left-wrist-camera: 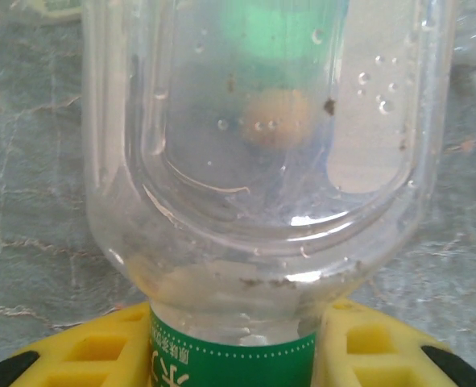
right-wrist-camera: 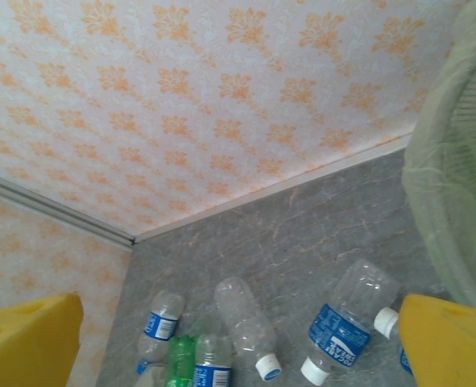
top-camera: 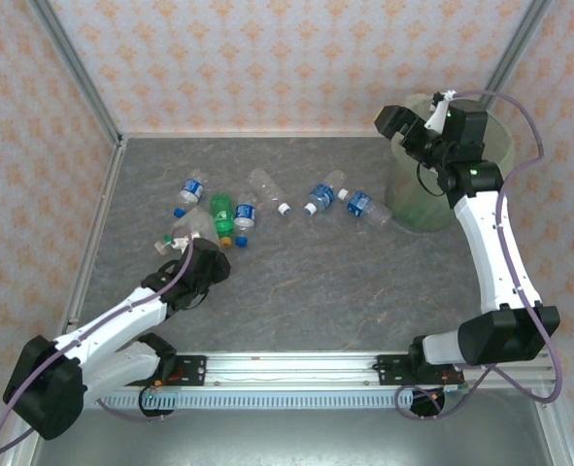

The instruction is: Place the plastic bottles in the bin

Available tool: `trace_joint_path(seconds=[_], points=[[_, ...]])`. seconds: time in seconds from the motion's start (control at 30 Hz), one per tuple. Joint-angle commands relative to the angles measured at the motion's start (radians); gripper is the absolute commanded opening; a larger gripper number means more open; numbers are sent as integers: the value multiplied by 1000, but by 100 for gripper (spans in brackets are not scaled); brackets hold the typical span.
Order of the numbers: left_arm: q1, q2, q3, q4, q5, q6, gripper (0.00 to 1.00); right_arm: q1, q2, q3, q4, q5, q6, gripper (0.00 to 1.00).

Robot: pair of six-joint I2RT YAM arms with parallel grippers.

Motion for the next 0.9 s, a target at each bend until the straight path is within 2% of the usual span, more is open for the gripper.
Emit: trace_joint_path(seconds=[0.0,0.23,0.53,0.87], points=[[-12,-39,49,-7,-3,58,32,5,-36,-18,104,-72,67,100],[-21,-73,153,28,13,181,31,5,-35,-50,208,-201,181,100],[-58,-29,267,140,72,302,31,39,-37,-38,166,-190,170,100],[-168,126,458,218,120,385,30,134,-54,-10,58,-132,86,97]])
